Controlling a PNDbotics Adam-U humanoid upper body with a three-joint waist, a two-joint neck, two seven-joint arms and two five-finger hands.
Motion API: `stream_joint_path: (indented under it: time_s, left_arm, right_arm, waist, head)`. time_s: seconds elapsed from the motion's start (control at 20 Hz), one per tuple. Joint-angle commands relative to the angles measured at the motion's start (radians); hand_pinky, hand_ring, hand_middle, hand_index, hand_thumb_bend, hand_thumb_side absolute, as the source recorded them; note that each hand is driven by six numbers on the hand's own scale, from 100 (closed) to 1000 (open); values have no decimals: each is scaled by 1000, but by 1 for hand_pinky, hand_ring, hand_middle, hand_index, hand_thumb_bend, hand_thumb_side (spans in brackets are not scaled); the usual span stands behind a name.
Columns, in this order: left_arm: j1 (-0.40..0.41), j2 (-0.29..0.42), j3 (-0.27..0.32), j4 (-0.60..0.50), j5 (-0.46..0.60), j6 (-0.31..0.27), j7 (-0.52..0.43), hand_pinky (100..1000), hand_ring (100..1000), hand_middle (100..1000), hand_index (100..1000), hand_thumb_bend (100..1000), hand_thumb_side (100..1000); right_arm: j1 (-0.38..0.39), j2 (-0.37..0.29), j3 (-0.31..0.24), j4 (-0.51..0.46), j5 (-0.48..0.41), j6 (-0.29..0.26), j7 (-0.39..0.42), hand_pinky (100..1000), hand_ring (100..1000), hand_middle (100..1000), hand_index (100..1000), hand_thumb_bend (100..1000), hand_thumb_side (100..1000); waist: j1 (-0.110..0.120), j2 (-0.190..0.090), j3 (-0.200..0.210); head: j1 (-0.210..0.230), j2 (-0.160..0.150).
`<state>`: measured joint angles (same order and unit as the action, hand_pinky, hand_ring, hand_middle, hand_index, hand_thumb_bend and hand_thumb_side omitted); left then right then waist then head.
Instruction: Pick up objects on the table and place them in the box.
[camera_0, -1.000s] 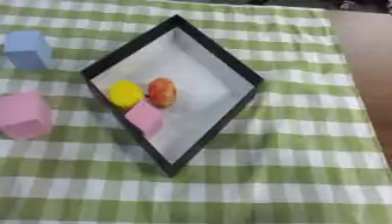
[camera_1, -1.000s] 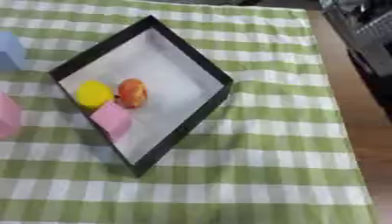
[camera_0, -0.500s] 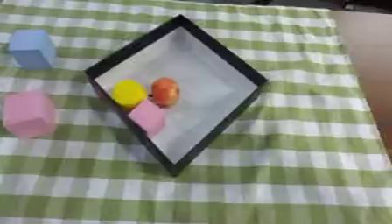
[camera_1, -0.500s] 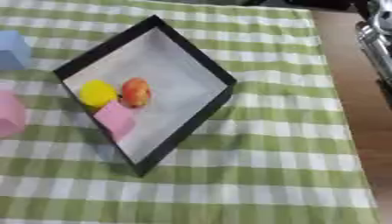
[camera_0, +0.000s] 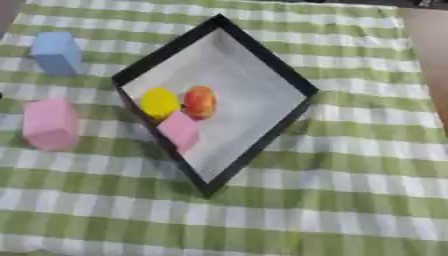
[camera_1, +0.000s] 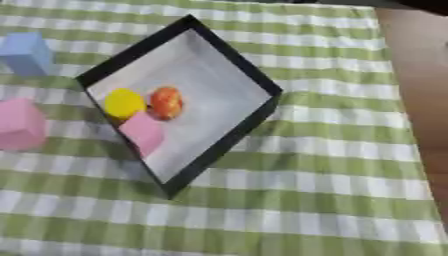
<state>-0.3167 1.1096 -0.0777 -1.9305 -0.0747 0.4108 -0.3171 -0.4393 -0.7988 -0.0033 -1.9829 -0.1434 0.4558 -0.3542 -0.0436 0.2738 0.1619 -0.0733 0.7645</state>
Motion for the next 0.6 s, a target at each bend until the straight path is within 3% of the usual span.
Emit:
stream_joint_path:
  time_s: [0.05, 0.25, 0.3, 0.6]
  left_arm:
    - [-5, 64, -12, -39, -16, 26, -100, 893, 839, 767, 838, 740, 259]
    - [-8, 87, -48, -66, -66, 38, -199, 904, 818, 771, 833, 560, 142]
    - [-8, 92, -59, -68, -85, 38, -217, 928, 837, 790, 830, 548, 100]
    - [-17, 91, -104, -68, -158, 64, -259, 930, 833, 778, 835, 563, 100]
  right_arm:
    - [-5, -18, -15, -17, -21, 2, -24, 820, 684, 696, 805, 414, 301]
    - [-5, -15, -10, -17, -29, 9, -26, 820, 681, 693, 803, 413, 304]
    - [-5, -13, -9, -17, -29, 11, -26, 820, 680, 692, 802, 412, 304]
    - [1, -9, -8, -17, -35, 16, -28, 818, 674, 687, 800, 411, 308]
  waist:
    - [18, -38, -2]
    - [20, -38, -4]
    - [20, -38, -5]
    - [18, -38, -9]
  head:
    - [7, 6]
    - [12, 6]
    - [16, 6]
    - [34, 6]
